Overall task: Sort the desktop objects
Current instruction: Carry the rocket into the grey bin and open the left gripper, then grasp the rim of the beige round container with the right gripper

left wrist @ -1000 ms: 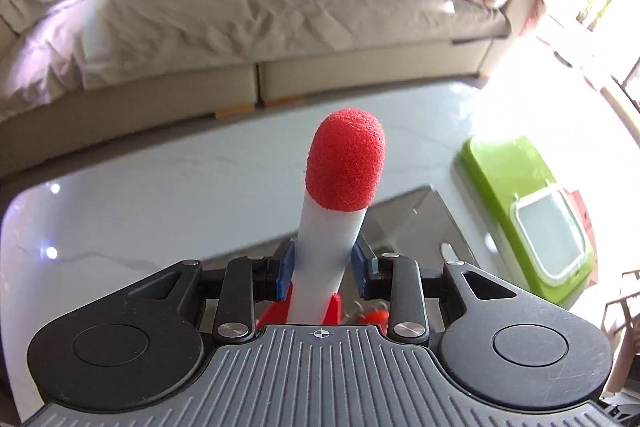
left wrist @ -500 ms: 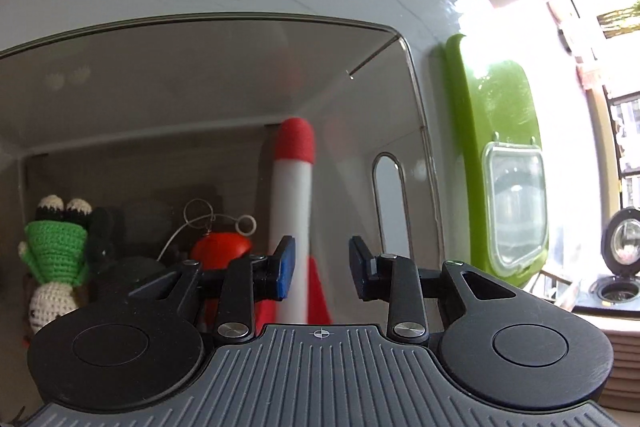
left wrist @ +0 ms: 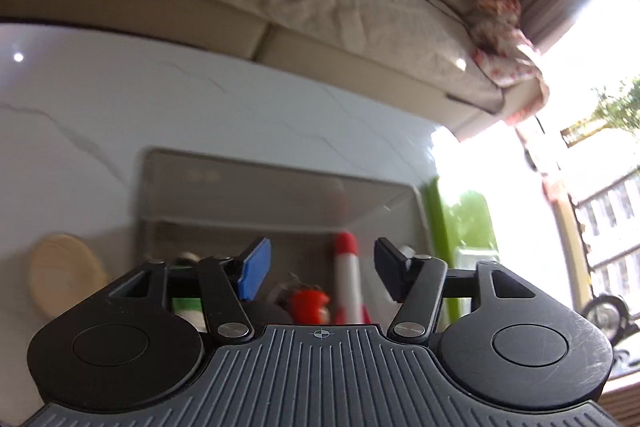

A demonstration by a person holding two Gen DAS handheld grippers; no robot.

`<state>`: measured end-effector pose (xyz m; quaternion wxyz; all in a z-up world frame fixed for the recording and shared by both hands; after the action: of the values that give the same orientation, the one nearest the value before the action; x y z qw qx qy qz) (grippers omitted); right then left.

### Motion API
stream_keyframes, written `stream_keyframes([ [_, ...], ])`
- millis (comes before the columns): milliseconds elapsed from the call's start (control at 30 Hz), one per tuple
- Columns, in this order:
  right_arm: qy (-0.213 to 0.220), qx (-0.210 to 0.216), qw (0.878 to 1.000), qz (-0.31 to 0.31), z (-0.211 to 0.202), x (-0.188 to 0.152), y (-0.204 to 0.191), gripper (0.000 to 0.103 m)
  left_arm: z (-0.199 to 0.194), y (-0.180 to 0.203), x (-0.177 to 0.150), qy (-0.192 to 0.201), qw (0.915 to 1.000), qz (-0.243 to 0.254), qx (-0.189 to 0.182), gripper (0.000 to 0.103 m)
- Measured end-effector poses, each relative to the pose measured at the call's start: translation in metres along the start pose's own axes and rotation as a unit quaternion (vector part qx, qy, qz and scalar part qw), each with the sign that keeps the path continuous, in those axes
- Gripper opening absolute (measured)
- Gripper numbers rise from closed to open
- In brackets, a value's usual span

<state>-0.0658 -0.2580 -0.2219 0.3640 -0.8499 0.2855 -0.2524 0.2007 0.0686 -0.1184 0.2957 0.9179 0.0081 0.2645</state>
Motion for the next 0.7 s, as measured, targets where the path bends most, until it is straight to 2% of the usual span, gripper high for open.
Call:
stream_keyframes([
  [33,-0.004,-0.003,1.000,-0.002,0.003,-0.001,-0.002,0.088,-0.017,-0.020,0.003,0.020,0.9990,-0.007,0.039,0.087],
  [67,-0.008,-0.007,1.000,-0.005,0.006,-0.001,-0.005,0.088,-0.028,-0.042,0.005,0.029,0.9973,-0.026,0.063,0.087],
  [100,-0.012,-0.010,1.000,-0.009,0.009,-0.002,-0.010,0.088,-0.036,-0.065,0.006,0.035,0.9949,-0.050,0.081,0.087],
  [133,-0.016,-0.014,1.000,-0.013,0.012,-0.004,-0.015,0.088,-0.040,-0.089,0.004,0.036,0.9926,-0.079,0.084,0.087],
  [233,-0.022,-0.023,0.999,-0.035,0.019,-0.011,-0.036,0.088,-0.037,-0.152,-0.012,0.037,0.9841,-0.161,0.065,0.087],
  [333,-0.023,-0.029,0.997,-0.066,0.018,-0.018,-0.063,0.088,-0.030,-0.201,-0.036,0.045,0.9732,-0.224,0.021,0.087],
  [400,-0.023,-0.035,0.992,-0.120,0.015,-0.021,-0.096,0.088,-0.025,-0.224,-0.055,0.052,0.9653,-0.256,-0.008,0.089],
  [467,-0.023,-0.041,0.975,-0.218,0.012,-0.026,-0.148,0.088,-0.018,-0.238,-0.073,0.061,0.9593,-0.275,-0.021,0.093],
  [500,-0.019,-0.044,0.959,-0.278,0.014,-0.032,-0.179,0.089,-0.016,-0.243,-0.079,0.068,0.9567,-0.282,-0.027,0.093],
  [600,-0.005,-0.031,0.899,-0.436,0.030,-0.054,-0.280,0.103,-0.016,-0.253,-0.096,0.093,0.9483,-0.301,-0.041,0.093],
  [633,-0.012,-0.022,0.884,-0.466,0.042,-0.066,-0.313,0.103,-0.017,-0.253,-0.100,0.105,0.9449,-0.307,-0.046,0.093],
  [667,-0.027,-0.017,0.876,-0.481,0.057,-0.077,-0.342,0.103,-0.018,-0.255,-0.104,0.114,0.9422,-0.310,-0.056,0.093],
  [700,-0.048,-0.019,0.874,-0.483,0.075,-0.089,-0.367,0.103,-0.020,-0.253,-0.106,0.123,0.9406,-0.309,-0.071,0.093],
])
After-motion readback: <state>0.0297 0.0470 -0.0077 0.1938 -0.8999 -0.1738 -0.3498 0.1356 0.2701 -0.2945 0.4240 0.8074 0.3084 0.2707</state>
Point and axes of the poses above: each gripper's, at about its wrist camera, not at the fingertips, and z roughly the way its jaws point, y to its right, x to its top, the point moved 1 cm from there along z, roughly the way its jaws point, and after that the axes turned 11 degrees about -x, right-handed, at the moved point
